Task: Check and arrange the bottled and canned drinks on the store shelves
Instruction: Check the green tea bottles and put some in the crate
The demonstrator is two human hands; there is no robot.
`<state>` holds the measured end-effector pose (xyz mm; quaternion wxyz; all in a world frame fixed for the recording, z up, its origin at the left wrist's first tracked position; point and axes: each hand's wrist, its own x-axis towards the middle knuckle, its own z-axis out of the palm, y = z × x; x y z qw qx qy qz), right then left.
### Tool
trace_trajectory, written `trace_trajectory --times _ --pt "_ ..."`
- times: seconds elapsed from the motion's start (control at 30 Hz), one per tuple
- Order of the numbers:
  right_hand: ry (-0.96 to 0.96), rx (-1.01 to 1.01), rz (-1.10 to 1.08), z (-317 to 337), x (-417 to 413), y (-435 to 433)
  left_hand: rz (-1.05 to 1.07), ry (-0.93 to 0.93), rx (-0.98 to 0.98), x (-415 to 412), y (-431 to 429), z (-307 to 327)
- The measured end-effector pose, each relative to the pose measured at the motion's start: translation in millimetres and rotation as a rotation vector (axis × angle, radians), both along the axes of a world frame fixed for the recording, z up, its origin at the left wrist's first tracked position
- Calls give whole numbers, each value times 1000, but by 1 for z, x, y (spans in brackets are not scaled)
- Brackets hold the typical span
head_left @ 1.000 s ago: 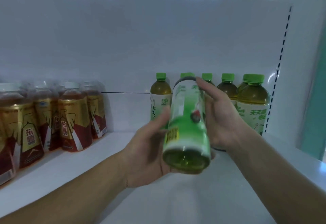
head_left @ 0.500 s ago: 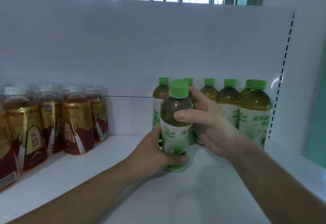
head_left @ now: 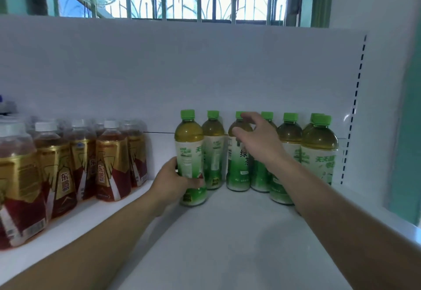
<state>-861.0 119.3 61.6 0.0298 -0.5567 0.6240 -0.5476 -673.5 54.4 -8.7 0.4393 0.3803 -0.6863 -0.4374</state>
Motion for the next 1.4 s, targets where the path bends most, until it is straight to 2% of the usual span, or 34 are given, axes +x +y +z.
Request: trace_trajectory --times 0.17,0.27,0.4,0.57,0.83,1.03,1.1,1.13,1.2,1.27,1.37,1.4 --pt "251 136 -162 25 -3 -34 20 -67 29 5 -29 5" --pt "290 250 -211 35 -9 -46 32 -95 9 -1 -44 3" --pt "287 280 -258 36 -13 -55 50 -145 -53 -11 -58 0" --pt "278 168 -335 36 -10 -45 42 -189 -68 -17 -66 -1" --pt "276 46 -308 33 -7 -22 36 -174 -62 -24 -71 -3" --pt "243 22 -216 38 3 0 -8 -194 -10 -32 -65 -3" --pt "198 0 -168 37 8 4 60 -198 -50 -31 -65 0" --pt "177 -23 -143 36 10 6 139 -150 -108 -30 -62 3" --pt "109 -84 -95 36 12 8 224 67 -246 -26 -42 15" --pt "24 -158 -49 38 17 10 93 245 -263 -22 -10 26" --pt "-92 -268 -9 42 23 11 -253 201 -106 -21 36 28" --pt "-125 -298 5 43 25 11 -301 170 -64 -22 45 23"
